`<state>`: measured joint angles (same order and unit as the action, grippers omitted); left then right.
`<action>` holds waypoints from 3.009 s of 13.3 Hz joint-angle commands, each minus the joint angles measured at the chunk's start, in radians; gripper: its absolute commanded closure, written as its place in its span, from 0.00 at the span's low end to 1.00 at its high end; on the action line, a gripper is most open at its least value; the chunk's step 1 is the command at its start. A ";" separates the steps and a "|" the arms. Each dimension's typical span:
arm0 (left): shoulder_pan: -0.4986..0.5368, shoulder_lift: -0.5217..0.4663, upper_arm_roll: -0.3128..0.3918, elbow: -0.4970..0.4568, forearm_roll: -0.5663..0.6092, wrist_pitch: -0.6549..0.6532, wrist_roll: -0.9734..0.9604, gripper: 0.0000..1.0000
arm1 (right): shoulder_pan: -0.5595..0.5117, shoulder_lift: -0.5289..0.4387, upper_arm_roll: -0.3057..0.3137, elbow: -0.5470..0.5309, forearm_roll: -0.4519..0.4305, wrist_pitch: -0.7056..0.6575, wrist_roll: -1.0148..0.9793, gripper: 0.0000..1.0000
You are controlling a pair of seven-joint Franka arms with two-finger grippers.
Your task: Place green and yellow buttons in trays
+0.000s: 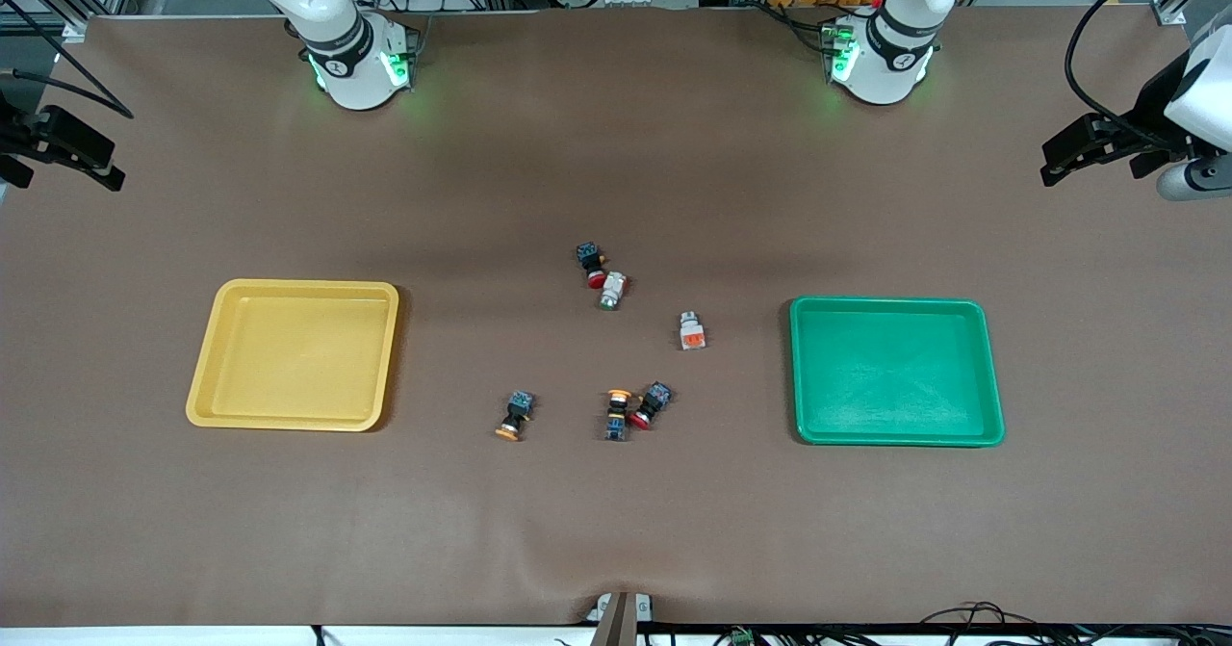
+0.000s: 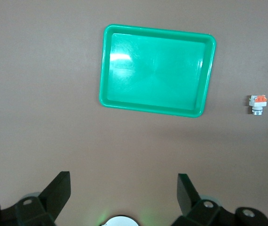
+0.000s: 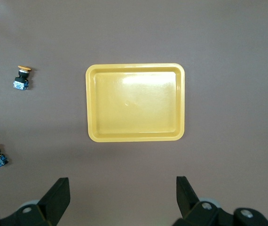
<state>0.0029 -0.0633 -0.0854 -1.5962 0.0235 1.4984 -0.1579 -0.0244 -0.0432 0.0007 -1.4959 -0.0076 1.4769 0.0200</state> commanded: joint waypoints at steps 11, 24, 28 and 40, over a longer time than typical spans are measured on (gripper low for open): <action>-0.007 0.045 -0.027 0.035 0.049 -0.021 0.008 0.00 | -0.037 -0.004 0.018 -0.003 -0.008 -0.015 0.000 0.00; -0.035 0.305 -0.238 -0.164 0.026 0.337 -0.270 0.00 | -0.042 0.026 0.018 0.005 -0.006 -0.047 0.005 0.00; -0.119 0.416 -0.264 -0.225 0.029 0.541 -0.471 0.00 | -0.043 0.046 0.018 0.005 -0.011 -0.040 0.003 0.00; -0.325 0.807 -0.252 -0.051 0.222 0.890 -0.801 0.18 | 0.004 0.281 0.022 0.025 0.041 0.100 0.009 0.00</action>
<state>-0.3134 0.7233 -0.3450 -1.6731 0.2163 2.3737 -0.9366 -0.0345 0.2269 0.0158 -1.4987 -0.0117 1.5590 0.0213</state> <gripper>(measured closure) 0.115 0.000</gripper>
